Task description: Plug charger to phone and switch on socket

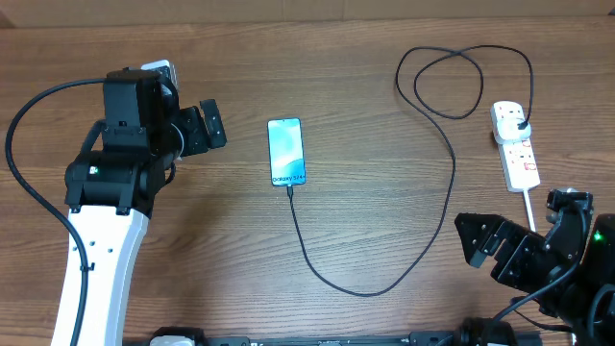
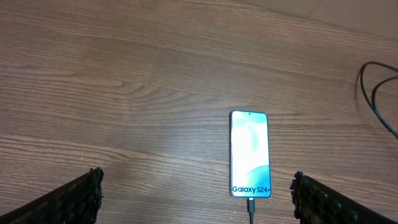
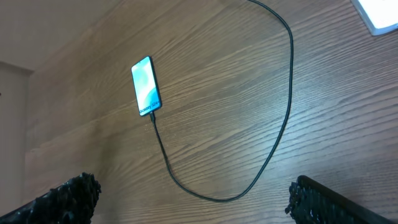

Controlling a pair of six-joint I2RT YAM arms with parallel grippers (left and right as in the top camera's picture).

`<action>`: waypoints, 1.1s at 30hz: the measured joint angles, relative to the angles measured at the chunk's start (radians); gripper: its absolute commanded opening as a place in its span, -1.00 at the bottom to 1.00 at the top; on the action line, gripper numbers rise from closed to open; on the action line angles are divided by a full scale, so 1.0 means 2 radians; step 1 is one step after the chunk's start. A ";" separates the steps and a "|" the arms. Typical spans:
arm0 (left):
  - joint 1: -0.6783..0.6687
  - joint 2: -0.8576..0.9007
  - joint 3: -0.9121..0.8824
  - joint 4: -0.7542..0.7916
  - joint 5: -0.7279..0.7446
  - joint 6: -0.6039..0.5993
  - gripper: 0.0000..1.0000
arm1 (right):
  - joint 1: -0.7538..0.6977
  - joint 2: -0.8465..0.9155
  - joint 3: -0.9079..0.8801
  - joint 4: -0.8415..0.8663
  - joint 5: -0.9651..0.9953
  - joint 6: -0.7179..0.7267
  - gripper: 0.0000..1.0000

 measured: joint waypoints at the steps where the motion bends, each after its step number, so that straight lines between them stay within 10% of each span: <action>1: 0.000 0.000 0.000 0.000 0.000 0.000 1.00 | 0.000 0.000 0.000 0.000 -0.002 -0.001 1.00; 33: 0.000 0.000 0.000 0.000 0.000 0.000 1.00 | 0.091 -0.274 -0.337 0.384 0.051 -0.019 1.00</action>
